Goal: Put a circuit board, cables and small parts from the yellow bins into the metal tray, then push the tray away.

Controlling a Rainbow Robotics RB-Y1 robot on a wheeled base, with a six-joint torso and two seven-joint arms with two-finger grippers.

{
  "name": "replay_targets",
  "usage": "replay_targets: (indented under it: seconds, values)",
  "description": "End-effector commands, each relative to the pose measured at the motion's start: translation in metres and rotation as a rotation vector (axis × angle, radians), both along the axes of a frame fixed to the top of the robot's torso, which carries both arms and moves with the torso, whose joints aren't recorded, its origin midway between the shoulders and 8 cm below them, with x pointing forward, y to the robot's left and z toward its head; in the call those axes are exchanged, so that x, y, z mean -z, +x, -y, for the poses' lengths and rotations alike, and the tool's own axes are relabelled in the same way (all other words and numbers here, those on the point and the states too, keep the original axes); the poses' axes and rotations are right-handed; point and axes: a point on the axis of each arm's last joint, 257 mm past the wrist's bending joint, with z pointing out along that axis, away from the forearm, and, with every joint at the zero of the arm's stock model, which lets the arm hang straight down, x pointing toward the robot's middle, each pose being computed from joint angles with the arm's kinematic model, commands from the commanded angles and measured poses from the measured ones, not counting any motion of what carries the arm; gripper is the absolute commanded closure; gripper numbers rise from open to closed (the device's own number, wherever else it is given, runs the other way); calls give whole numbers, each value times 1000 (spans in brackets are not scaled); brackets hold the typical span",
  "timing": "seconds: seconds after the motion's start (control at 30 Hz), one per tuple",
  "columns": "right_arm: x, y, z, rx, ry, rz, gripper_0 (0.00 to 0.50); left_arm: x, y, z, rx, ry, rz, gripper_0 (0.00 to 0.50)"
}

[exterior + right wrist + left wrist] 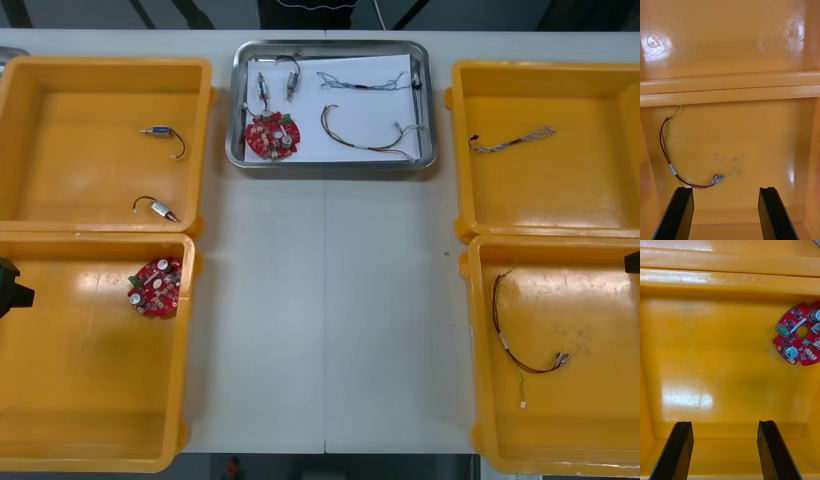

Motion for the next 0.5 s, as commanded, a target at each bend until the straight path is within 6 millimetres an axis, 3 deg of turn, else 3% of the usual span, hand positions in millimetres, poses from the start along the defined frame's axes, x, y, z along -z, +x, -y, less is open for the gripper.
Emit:
replay_targets:
  seconds: [0.03,0.5]
  values:
    - [-9,2,3,-11,-39,7,0,-3,-7,-6,88,78,-11,0]
    - [-9,2,3,-11,-39,7,0,-3,-7,-6,88,78,-11,0]
